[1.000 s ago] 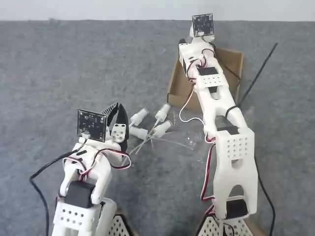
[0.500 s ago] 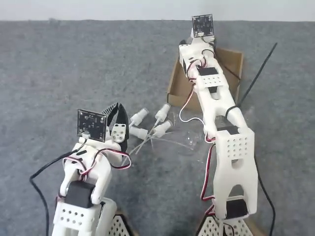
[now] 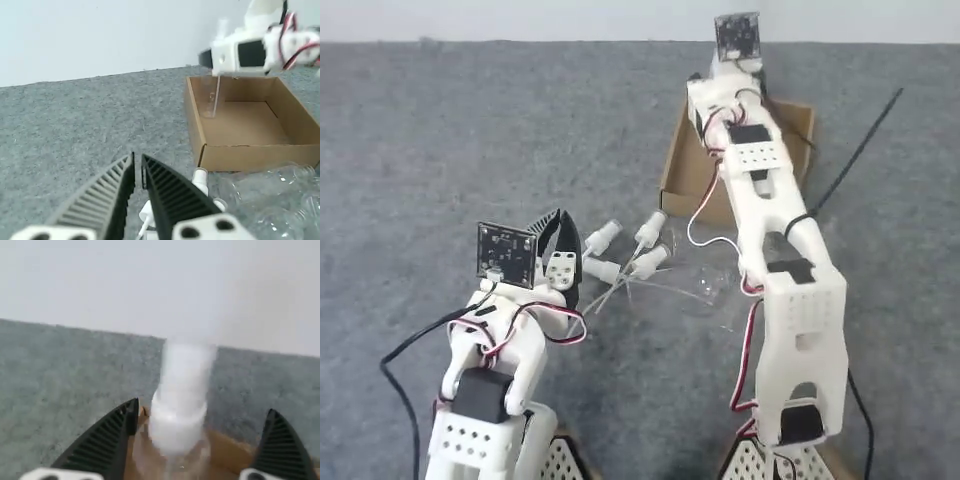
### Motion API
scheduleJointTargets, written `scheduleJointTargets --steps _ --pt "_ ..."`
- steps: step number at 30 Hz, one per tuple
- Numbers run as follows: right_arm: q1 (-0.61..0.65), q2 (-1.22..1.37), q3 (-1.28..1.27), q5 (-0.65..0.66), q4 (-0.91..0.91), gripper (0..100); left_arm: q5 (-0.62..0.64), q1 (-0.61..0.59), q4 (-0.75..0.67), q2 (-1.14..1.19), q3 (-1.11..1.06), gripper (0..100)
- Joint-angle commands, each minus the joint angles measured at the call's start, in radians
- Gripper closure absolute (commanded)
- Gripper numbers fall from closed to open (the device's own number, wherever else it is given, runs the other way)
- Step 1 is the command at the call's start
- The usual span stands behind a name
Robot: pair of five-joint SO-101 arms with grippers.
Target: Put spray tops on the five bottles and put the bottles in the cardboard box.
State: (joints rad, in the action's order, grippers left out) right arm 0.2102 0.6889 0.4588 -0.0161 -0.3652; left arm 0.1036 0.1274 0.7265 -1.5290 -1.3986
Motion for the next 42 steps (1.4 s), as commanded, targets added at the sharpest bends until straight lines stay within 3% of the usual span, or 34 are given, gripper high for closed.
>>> scheduleJointTargets --steps 1,7,28,33,38,42 --pt "-0.008 -0.156 0.074 0.011 -0.021 67.6 -0.008 -0.005 -0.031 -0.015 0.007 99" --pt "-0.015 -0.257 0.074 0.011 -0.101 67.6 -0.008 -0.006 -0.031 -0.015 0.007 99" --pt "-0.108 -0.806 0.068 0.018 -1.116 67.4 -0.008 -0.006 -0.031 -0.015 0.007 99" --pt "-0.163 -0.852 0.068 0.092 -1.3 67.7 -0.008 -0.008 -0.031 -0.015 0.007 99" --pt "-0.263 -0.828 0.015 0.094 -1.415 67.7 -0.008 -0.008 -0.031 -0.015 0.007 99" --pt "-0.334 -0.802 -0.187 0.094 -1.326 67.7 -0.008 -0.008 -0.031 -0.015 0.007 99"
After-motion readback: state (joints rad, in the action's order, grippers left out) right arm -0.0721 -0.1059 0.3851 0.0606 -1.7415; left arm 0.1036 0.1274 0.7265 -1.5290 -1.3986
